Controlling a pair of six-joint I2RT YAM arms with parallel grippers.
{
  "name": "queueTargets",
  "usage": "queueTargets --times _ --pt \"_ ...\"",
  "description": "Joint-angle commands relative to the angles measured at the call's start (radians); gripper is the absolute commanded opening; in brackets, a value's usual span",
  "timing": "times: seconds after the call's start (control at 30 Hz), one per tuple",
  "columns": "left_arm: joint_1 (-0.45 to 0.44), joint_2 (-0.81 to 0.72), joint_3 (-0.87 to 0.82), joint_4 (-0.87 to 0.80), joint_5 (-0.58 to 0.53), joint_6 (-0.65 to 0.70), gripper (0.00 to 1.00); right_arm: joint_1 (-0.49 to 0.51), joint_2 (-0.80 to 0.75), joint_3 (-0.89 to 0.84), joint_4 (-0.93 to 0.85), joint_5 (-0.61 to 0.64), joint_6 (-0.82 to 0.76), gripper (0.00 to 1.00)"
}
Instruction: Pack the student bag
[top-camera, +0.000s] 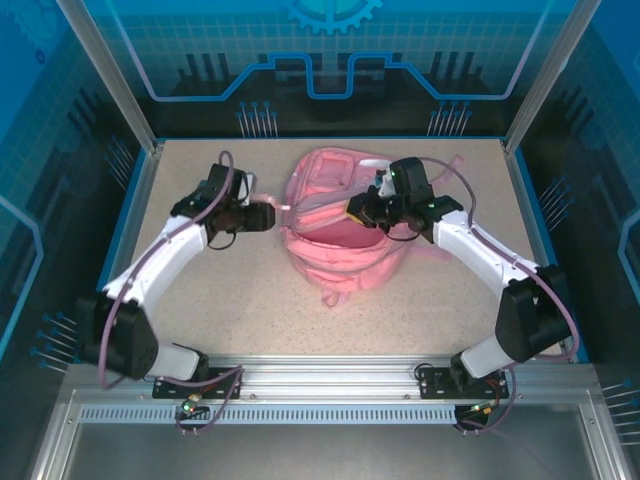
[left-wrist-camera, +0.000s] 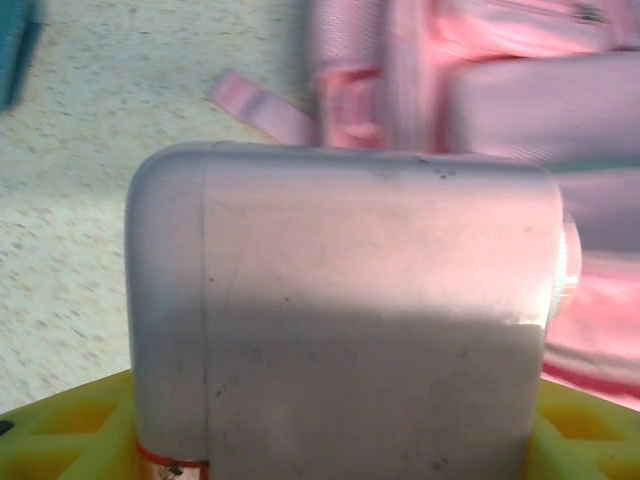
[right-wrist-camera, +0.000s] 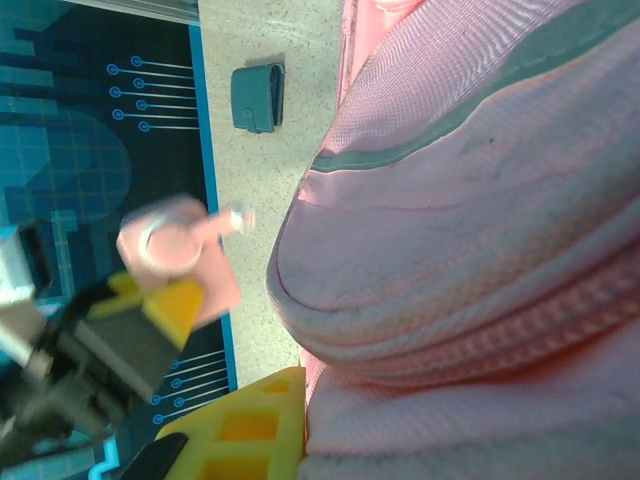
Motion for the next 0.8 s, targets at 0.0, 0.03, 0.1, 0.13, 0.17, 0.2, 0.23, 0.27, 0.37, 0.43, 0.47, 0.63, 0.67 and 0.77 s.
queueTargets --times 0.0,0.03,0.1,0.13,0.17,0.2,0.23,0.27,0.37,0.43,0.47,0.63,0.67,0.77 --pt "-0.078 -0.152 -0.06 0.039 -0.031 -0.109 0.46 0.028 0.041 0.079 0.069 -0.07 0.003 0.0" --pt "-0.107 -0.185 -0.074 0.041 -0.029 -0.126 0.45 0.032 0.057 0.094 0.074 -0.074 0.004 0.0" --pt "-0.16 -0.225 -0.093 0.038 -0.018 -0.149 0.44 0.038 0.081 0.123 0.075 -0.078 0.006 0.0" --pt "-0.189 -0.239 -0.1 0.032 -0.024 -0.16 0.44 0.042 0.092 0.139 0.076 -0.079 0.006 0.0" --pt "-0.218 -0.247 -0.107 0.032 -0.026 -0.165 0.43 0.045 0.1 0.151 0.076 -0.08 0.003 0.0" --pt "-0.253 -0.251 -0.113 0.034 -0.032 -0.167 0.43 0.048 0.109 0.164 0.075 -0.078 0.0 0.0" --pt "-0.284 -0.251 -0.121 0.04 -0.04 -0.174 0.44 0.05 0.116 0.177 0.073 -0.077 -0.002 0.0" --pt "-0.308 -0.245 -0.124 0.047 -0.04 -0.182 0.44 0.052 0.12 0.185 0.073 -0.079 -0.002 0.0" --pt "-0.372 -0.192 -0.119 0.071 -0.041 -0.196 0.44 0.059 0.124 0.202 0.076 -0.087 -0.001 0.0" --pt "-0.409 -0.133 -0.1 0.095 -0.052 -0.204 0.44 0.062 0.121 0.207 0.075 -0.09 -0.001 0.0" --pt "-0.421 -0.107 -0.09 0.108 -0.056 -0.209 0.44 0.065 0.118 0.205 0.074 -0.092 0.002 0.0" --pt "-0.448 0.036 -0.019 0.195 -0.124 -0.267 0.44 0.071 0.092 0.167 0.106 -0.119 0.03 0.0" --pt "-0.449 0.055 -0.007 0.209 -0.139 -0.279 0.43 0.071 0.085 0.157 0.116 -0.125 0.038 0.0" --pt "-0.449 0.099 0.008 0.269 -0.196 -0.324 0.44 0.071 0.064 0.133 0.129 -0.131 0.051 0.0"
